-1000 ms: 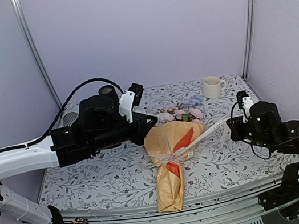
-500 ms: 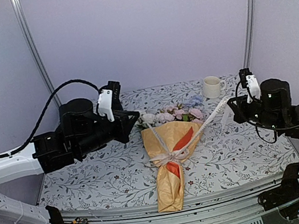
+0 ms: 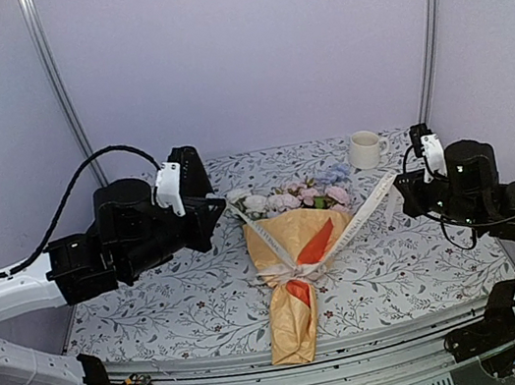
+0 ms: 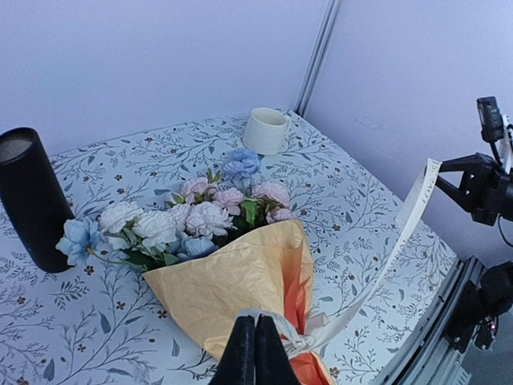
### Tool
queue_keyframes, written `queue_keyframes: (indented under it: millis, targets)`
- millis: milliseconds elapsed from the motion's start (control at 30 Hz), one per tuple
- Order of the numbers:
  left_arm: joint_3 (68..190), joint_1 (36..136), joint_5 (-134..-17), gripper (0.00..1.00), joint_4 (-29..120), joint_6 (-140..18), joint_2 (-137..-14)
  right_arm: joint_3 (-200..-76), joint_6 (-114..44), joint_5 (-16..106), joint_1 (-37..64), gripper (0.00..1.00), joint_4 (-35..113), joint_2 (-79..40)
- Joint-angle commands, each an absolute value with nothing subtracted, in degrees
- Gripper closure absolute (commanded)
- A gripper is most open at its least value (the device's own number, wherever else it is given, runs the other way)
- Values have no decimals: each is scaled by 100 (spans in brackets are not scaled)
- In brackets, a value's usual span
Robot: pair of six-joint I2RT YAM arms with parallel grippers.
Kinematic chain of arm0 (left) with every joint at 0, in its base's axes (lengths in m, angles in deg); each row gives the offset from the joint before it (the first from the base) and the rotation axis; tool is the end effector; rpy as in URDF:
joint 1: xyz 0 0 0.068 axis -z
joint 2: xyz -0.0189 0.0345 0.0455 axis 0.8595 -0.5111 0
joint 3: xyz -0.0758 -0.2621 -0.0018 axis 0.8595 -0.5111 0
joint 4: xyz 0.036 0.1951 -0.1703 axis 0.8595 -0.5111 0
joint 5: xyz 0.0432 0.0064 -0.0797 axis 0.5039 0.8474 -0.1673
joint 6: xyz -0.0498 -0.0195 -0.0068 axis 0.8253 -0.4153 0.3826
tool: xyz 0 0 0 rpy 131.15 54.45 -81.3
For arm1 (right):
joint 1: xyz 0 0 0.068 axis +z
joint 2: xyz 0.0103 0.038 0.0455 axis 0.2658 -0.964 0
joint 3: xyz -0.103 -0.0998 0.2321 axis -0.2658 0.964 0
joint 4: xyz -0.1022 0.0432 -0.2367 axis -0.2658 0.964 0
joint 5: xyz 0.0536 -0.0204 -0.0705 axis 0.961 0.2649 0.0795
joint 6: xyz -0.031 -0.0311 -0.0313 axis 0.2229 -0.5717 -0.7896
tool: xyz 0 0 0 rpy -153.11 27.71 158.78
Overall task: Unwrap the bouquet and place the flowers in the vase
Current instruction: Untie the ribbon from the tied bouquet.
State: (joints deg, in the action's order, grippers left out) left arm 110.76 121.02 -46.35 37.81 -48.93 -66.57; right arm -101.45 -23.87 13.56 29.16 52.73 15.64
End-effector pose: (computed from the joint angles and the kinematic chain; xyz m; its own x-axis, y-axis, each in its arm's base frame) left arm 0.1379 -0.2298 0.3302 -0.3931 -0.0468 -0.9183 0.5530 0.7859 -0.2768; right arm 0.1427 0.1201 0.2951 -0.3578 0.0427 -0.9328 -0.2729 0.9506 0.1482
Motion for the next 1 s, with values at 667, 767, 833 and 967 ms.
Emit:
queue_keyframes:
  millis: [667,767,833,967]
  targets:
    - [10464,11380,-4331,100,3290,-4521,-5582,-10181,-2091,921,2171,98,5728,1793]
    - [10268,11285,-4441,100,3358,-4373,-5558,-10004,-1914,1174,2030,98,5681,1767]
    - [10209,11258,-4453,100,3361,-4318,-5552,-9943,-1830,1269,1975,98,5662,1722]
    - [10288,11215,-4221,100,3145,-4316,-5439,-10007,-1831,1257,1834,98,5700,1748]
